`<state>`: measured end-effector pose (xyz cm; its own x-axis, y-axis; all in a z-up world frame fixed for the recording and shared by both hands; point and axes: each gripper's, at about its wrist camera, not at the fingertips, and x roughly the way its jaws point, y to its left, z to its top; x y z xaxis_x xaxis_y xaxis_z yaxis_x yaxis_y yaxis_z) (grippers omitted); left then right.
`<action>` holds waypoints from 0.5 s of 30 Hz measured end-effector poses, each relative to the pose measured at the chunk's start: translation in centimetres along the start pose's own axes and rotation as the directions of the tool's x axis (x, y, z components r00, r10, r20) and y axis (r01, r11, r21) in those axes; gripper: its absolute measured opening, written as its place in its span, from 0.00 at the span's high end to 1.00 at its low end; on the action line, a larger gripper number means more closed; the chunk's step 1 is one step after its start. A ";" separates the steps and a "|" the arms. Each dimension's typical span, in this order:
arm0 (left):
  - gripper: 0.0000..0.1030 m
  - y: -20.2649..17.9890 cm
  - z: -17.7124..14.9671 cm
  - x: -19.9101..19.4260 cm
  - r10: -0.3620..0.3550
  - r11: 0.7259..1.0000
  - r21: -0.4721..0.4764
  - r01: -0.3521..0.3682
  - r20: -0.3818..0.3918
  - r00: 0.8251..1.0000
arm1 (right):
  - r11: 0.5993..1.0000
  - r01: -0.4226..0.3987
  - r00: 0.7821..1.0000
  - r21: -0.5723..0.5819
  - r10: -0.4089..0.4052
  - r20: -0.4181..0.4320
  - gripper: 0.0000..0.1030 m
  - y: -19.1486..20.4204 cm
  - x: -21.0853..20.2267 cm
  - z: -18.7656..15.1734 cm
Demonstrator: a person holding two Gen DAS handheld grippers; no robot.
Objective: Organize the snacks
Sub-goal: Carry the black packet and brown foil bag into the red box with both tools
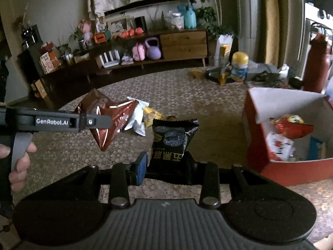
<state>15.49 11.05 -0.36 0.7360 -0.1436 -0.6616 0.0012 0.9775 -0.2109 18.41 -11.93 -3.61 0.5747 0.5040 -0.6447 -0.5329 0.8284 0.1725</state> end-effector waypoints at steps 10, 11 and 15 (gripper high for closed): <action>0.50 -8.4 0.3 -0.7 -0.109 0.988 0.111 0.106 0.020 0.994 | 0.997 0.071 0.995 0.018 -0.073 0.069 0.65 -4.3 -5.7 -0.1; 0.50 -9.2 0.3 -0.7 -0.120 0.986 0.121 0.116 0.021 0.993 | 0.996 0.082 0.994 0.022 -0.083 0.076 0.65 -4.9 -6.3 -0.1; 0.50 -12.7 0.8 -0.6 -0.173 0.974 0.152 0.166 0.032 0.984 | 0.992 0.117 0.988 0.043 -0.121 0.098 0.65 -7.5 -7.8 -0.1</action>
<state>15.61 -1.14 3.31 0.7459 -0.3054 -0.5919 0.2262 0.9520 -0.2062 17.85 -22.10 0.09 0.6929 0.4213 -0.5851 -0.4347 0.8916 0.1273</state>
